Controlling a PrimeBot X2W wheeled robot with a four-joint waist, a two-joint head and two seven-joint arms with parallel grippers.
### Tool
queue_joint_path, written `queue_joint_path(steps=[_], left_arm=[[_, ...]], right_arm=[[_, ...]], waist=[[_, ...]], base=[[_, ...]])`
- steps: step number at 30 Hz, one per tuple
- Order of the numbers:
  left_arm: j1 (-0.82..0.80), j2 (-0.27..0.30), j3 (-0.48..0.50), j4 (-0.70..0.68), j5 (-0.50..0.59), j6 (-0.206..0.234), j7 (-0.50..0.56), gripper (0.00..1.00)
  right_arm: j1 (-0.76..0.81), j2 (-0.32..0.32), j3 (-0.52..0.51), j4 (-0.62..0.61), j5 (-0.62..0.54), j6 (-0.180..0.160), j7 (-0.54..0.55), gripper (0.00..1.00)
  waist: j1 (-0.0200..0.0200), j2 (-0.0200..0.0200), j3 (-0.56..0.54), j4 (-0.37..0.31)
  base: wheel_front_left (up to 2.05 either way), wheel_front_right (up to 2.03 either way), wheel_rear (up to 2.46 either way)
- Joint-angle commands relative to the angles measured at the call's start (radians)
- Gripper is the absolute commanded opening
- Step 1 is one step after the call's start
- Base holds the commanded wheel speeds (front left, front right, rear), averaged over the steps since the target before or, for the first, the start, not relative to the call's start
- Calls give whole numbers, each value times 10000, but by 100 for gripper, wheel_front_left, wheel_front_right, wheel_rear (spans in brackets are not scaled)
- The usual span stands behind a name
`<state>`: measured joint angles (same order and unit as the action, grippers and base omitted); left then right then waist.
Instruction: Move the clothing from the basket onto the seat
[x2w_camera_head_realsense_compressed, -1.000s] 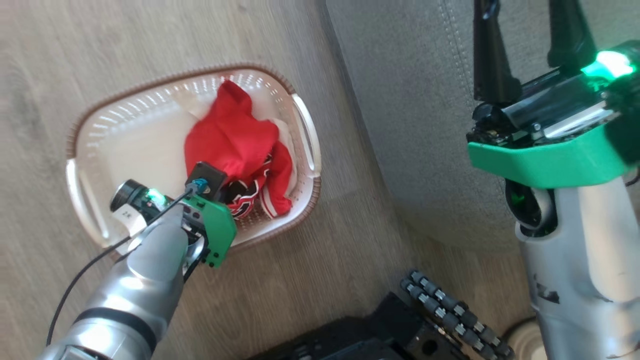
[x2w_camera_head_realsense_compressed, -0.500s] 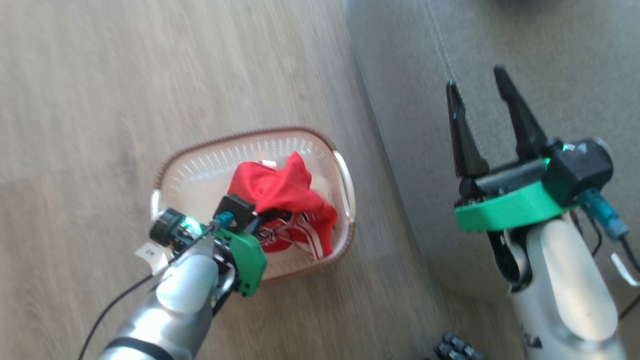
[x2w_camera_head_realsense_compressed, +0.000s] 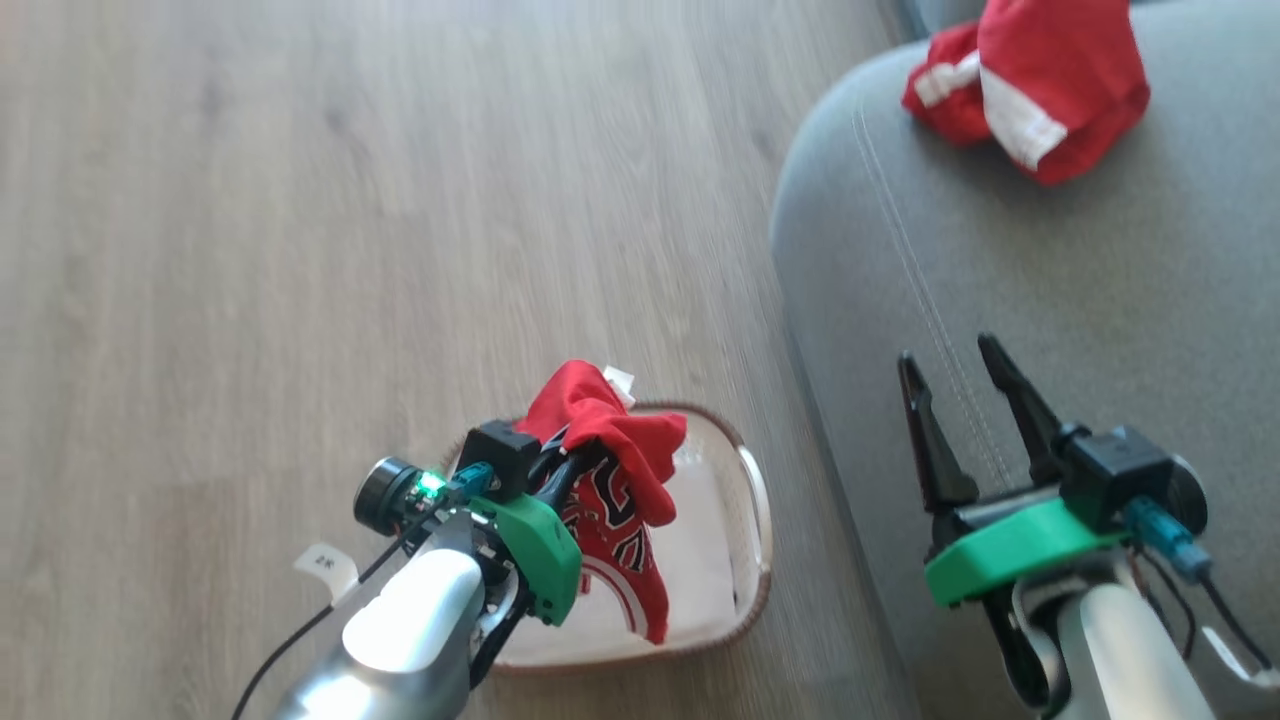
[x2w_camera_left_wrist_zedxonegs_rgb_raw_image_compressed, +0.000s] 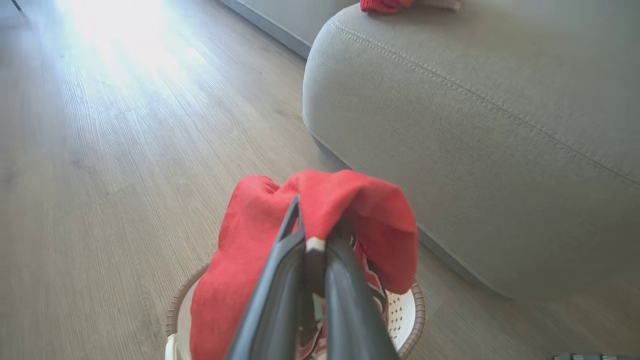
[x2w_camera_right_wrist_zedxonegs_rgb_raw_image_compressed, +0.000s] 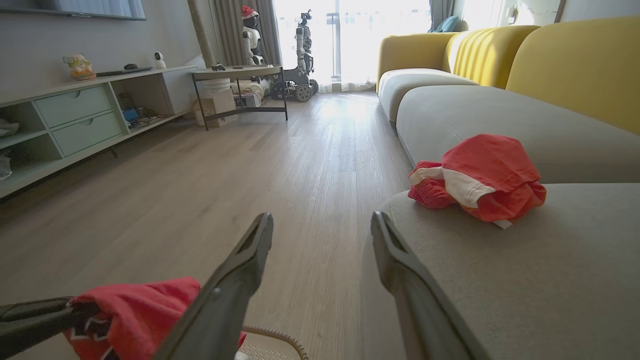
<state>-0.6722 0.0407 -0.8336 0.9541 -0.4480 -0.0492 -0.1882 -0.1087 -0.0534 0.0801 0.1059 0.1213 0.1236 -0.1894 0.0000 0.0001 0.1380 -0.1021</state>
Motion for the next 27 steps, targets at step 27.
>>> queue_joint_path(steps=[27], left_arm=[[-1063,866,680,-3702,-612,940,683,0]], right_arm=[[1148,32,466,-210,139,71,511,100]], waist=[[0,-1,-2116,716]], base=[[0,0,0]])
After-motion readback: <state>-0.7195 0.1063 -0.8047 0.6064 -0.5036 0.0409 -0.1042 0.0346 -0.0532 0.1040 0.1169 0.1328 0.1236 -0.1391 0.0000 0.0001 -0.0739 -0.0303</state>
